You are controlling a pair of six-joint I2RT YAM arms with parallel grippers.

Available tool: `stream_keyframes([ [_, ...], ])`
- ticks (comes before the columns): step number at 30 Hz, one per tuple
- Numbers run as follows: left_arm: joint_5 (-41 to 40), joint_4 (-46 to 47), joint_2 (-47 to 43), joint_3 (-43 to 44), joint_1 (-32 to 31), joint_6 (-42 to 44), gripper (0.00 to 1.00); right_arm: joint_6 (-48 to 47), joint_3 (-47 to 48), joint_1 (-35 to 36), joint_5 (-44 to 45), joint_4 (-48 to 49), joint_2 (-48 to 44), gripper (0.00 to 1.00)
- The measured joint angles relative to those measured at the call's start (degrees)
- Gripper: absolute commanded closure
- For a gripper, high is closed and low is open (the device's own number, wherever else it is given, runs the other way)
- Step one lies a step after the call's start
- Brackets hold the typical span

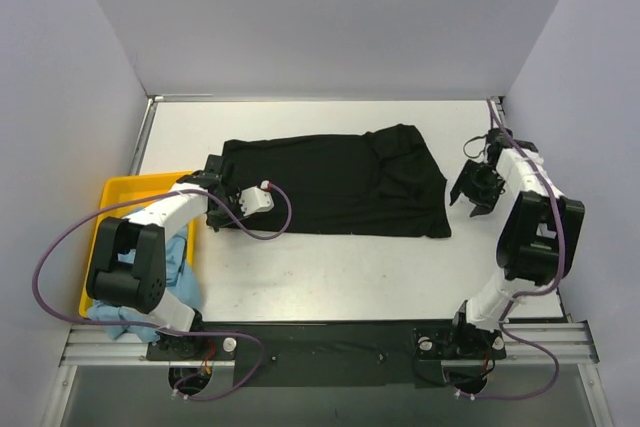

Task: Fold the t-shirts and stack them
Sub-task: Fold the flattened tshirt in 1/3 of the way

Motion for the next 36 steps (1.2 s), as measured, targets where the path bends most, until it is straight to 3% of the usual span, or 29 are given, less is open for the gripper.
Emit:
stream_keyframes([
  [8, 0.17, -0.35, -0.37, 0.07, -0.42, -1.14, 1.0, 7.04, -16.33, -0.61, -2.93, 2.75, -23.26, 0.45],
  [11, 0.17, -0.39, -0.37, 0.07, -0.42, -1.55, 1.0, 8.92, -20.55, 0.46, -4.48, 4.24, -23.58, 0.44],
  [16, 0.17, -0.42, -0.46, 0.07, -0.42, -2.08, 1.0, 10.91, -23.91, 1.88, -5.95, 8.81, -16.02, 0.47],
  [18, 0.15, -0.46, -0.66, 0.07, -0.42, -2.14, 1.0, 11.54, -24.11, 2.01, -7.41, 10.97, -12.74, 0.53],
  [22, 0.15, -0.98, -1.55, 0.07, -0.42, -2.14, 1.0, 12.68, -23.04, 0.74, -9.27, 13.38, -9.42, 0.96],
  [23, 0.15, -1.16, -1.88, 0.07, -0.42, -2.12, 1.0, 13.14, -23.02, 0.15, -9.66, 14.01, -8.98, 1.0],
  [29, 0.48, -4.22, -3.72, 0.07, -0.42, -1.6, 1.0, 14.62, -24.65, -4.83, -11.8, 15.76, -9.6, 1.0],
  [36, 4.11, -13.97, -8.41, 0.07, -1.09, 0.35, 1.0, 14.82, -29.92, -11.21, -12.81, 11.65, -18.49, 1.0],
])
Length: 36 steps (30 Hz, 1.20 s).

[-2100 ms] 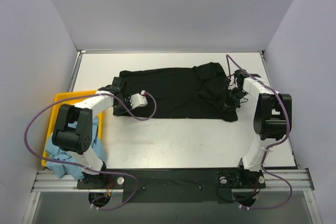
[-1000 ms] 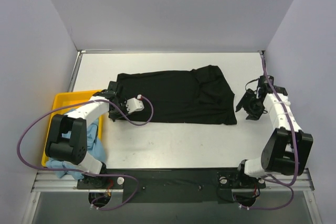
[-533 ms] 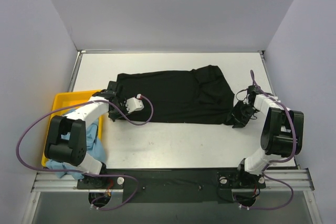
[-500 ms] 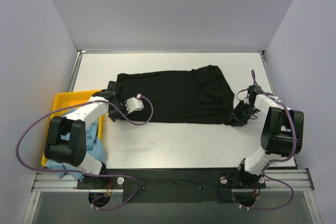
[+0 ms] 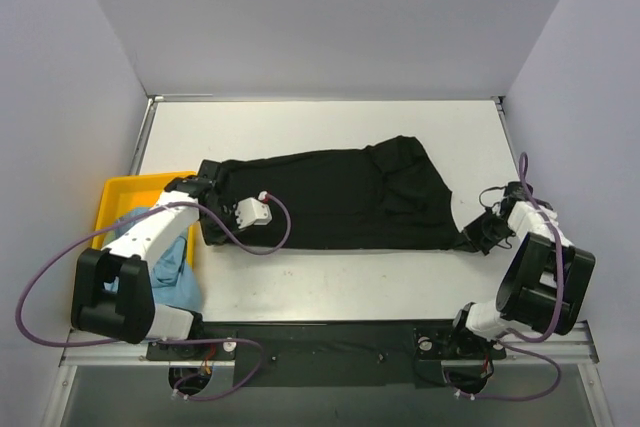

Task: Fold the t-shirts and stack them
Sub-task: Fold the flattened tshirt in 1/3 of the way

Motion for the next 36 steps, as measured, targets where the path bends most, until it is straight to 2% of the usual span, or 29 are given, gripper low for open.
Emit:
stream_keyframes([
  [7, 1.57, -8.11, -4.0, -0.48, -0.17, 0.35, 1.0, 0.09, -5.55, -3.26, -0.46, -6.38, -8.72, 1.0],
  [8, 1.7, -8.52, -4.26, -1.05, -0.2, 0.33, 0.94, 0.2, -6.75, -4.72, -0.44, -6.91, -9.6, 0.94],
  [9, 1.88, -8.74, -4.55, -1.84, -0.22, 0.31, 0.76, 0.26, -7.76, -6.45, -0.28, -7.67, -10.25, 0.76],
  [11, 2.01, -8.9, -4.9, -3.41, -0.52, -0.09, 0.6, 0.83, -8.59, -9.03, -0.11, -9.25, -10.71, 0.56],
  [13, 1.75, -9.14, -4.92, -4.26, -0.87, -0.17, 0.52, 1.03, -8.48, -10.4, 0.59, -9.81, -10.71, 0.48],
  [15, 1.6, -9.07, -4.94, -4.15, -1.11, -0.7, 0.48, 1.14, -7.48, -10.45, 1.31, -10.43, -10.82, 0.44],
  [20, 2.32, -9.44, -4.15, 1.88, -1.77, -2.36, 0.45, 1.51, -0.9, -10.45, 4.61, -12.44, -15.06, 0.43],
  [23, 4.59, -9.44, -1.22, 11.43, -3.78, -5.42, 0.45, 1.27, 6.08, -9.25, 6.38, -13.05, -18.08, 0.43],
  [26, 6.38, -8.02, 3.8, 22.34, -8.44, -10.99, 0.45, -0.31, 13.33, -3.5, 8.33, -12.87, -18.4, 0.47],
  [29, 7.58, -3.61, 12.41, 33.88, -16.85, -19.1, 0.46, -2.58, 18.84, 4.94, 8.28, -12.63, -14.86, 0.52],
  [31, 8.13, -1.03, 18.86, 40.3, -22.23, -24.0, 0.46, -3.74, 20.68, 8.04, 7.32, -12.48, -11.15, 0.54],
  [36, 10.91, 3.61, 35.89, 57.16, -30.49, -35.36, 0.46, -6.05, 22.34, 10.69, 4.7, -12.13, 1.01, 0.55],
])
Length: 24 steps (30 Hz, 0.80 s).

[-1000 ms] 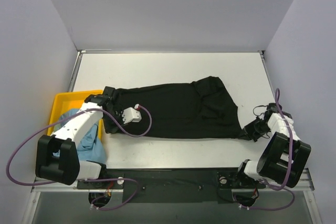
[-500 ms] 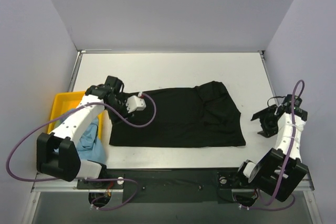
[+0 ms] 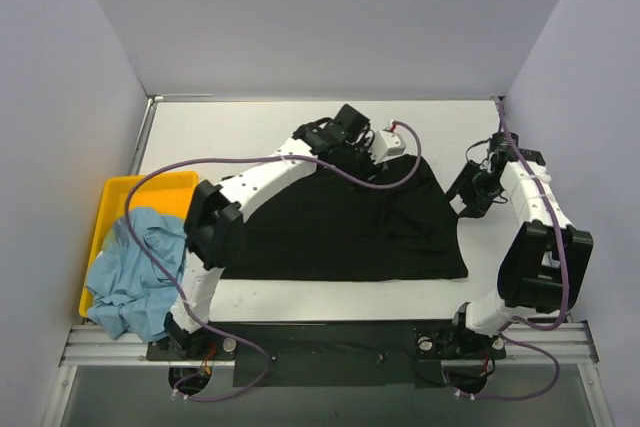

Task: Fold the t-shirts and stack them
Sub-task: Fold the flattened tshirt in 1/3 of the way

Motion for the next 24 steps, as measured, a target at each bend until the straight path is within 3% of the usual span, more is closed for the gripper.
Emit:
stream_keyframes([
  [7, 1.18, 4.48, 19.5, 18.82, -0.61, -13.55, 0.46, -1.79, 0.0, 1.49, -3.41, 1.25, 8.2, 0.57],
  [20, 4.09, 7.41, 25.46, 19.71, -1.03, -19.87, 0.46, -0.57, -0.15, 7.08, -7.06, 6.05, 16.68, 0.56],
  [22, 5.38, 8.94, 25.46, 19.1, -0.96, -20.94, 0.48, -0.46, -0.24, 7.82, -7.06, 6.14, 17.53, 0.62],
  [24, 6.12, 10.14, 25.46, 18.18, -0.85, -21.66, 0.54, -0.61, -0.26, 7.89, -7.08, 6.29, 18.12, 0.77],
])
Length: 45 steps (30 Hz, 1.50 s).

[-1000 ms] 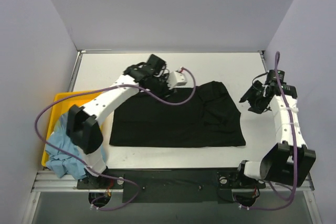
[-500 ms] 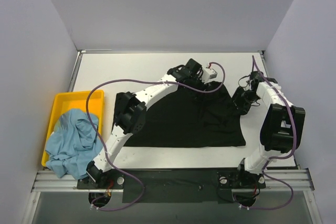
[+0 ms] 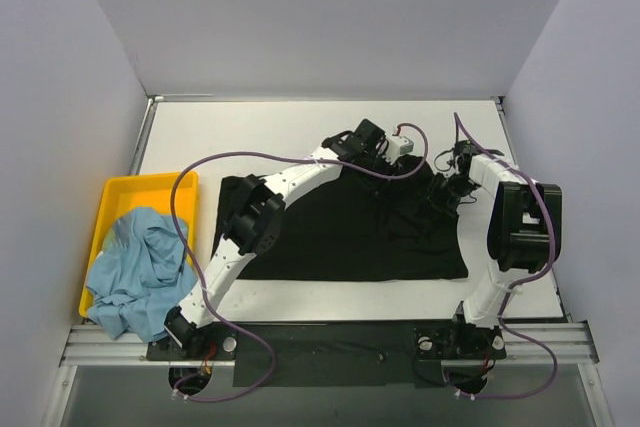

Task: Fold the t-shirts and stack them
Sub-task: Fold the flattened tshirt in 1/3 of the way

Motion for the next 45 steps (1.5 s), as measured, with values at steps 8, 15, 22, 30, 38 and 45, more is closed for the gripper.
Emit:
stream_keyframes([
  [8, 0.63, 3.34, 1.2, -2.51, 0.5, -1.79, 0.65, -1.16, 0.09, -0.15, -0.04, 0.39, 1.25, 1.0],
  [15, 1.4, 5.86, 1.27, -3.67, 0.96, -2.56, 1.0, -1.79, 0.15, -0.15, -0.59, 0.37, 1.2, 1.0],
  [22, 3.32, 2.8, 0.66, -3.67, 2.78, -1.46, 1.0, -5.27, 0.13, 2.27, -0.04, 0.37, -3.56, 0.9],
  [30, 6.23, 2.97, -5.55, -15.74, 6.69, 1.29, 1.0, -7.43, -4.15, 15.17, 1.57, 1.01, -7.28, 0.71],
  [38, 7.98, 3.74, -5.7, -18.29, 6.97, 2.08, 1.0, -9.42, -7.08, 22.05, 2.49, -0.2, -13.84, 0.63],
  [45, 8.59, 5.2, -5.99, -19.26, 6.97, 1.9, 1.0, -10.21, -2.6, 13.16, 3.67, -0.02, -13.79, 0.51],
])
